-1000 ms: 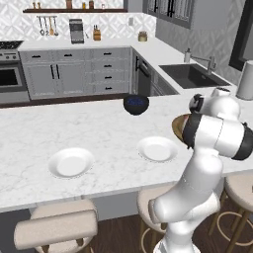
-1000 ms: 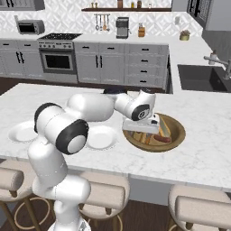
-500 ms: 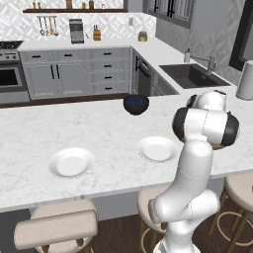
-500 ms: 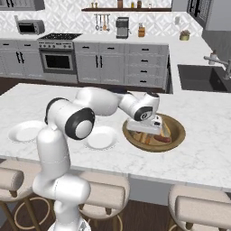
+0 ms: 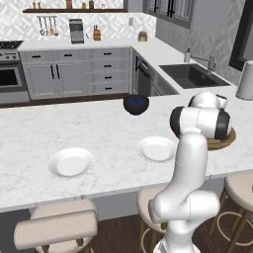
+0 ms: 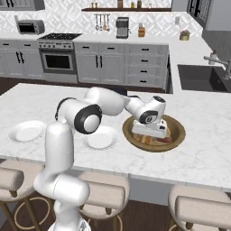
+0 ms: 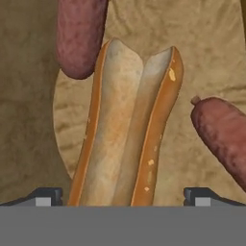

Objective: Place one bun and one sausage from the bowl on each plate.

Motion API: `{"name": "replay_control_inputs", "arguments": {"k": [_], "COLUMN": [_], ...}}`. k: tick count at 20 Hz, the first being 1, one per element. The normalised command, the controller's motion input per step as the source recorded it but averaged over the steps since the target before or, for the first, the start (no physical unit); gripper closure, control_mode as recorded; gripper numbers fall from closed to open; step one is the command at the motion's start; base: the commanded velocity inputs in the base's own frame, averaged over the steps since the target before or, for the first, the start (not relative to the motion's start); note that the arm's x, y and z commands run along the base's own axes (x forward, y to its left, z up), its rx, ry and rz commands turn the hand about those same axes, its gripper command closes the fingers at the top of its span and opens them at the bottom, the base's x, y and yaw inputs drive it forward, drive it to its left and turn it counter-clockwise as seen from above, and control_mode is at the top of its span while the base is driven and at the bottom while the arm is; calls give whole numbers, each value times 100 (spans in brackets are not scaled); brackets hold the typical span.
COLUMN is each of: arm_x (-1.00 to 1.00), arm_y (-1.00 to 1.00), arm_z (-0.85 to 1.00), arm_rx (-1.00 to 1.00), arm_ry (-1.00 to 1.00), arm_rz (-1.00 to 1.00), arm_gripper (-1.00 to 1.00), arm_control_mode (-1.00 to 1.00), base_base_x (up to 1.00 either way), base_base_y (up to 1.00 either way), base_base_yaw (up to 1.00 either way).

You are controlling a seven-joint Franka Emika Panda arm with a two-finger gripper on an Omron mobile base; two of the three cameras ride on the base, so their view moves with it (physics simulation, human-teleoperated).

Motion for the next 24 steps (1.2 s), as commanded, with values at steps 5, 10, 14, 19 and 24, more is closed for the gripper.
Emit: {"name": "replay_control_inputs", "arguments": {"k": [5,10,14,19,24], "arm_x": [6,9,18,12,0], "arm_y": [20,21,3,0,0], "arm_z": [-13,-15,-38,-54,-35], "arm_rx": [1,1,0,0,2], "arm_ry": [0,0,0,1,0], "arm_rz": [-2,-2,0,0,0], "arm_gripper": [-100,-100,-100,100,100], "arm_control_mode": [-100,-100,-100,-100,-100], "base_base_x": [0,0,0,0,0], "base_base_y": [0,0,0,0,0], "base_base_yaw": [0,0,0,0,0]}}
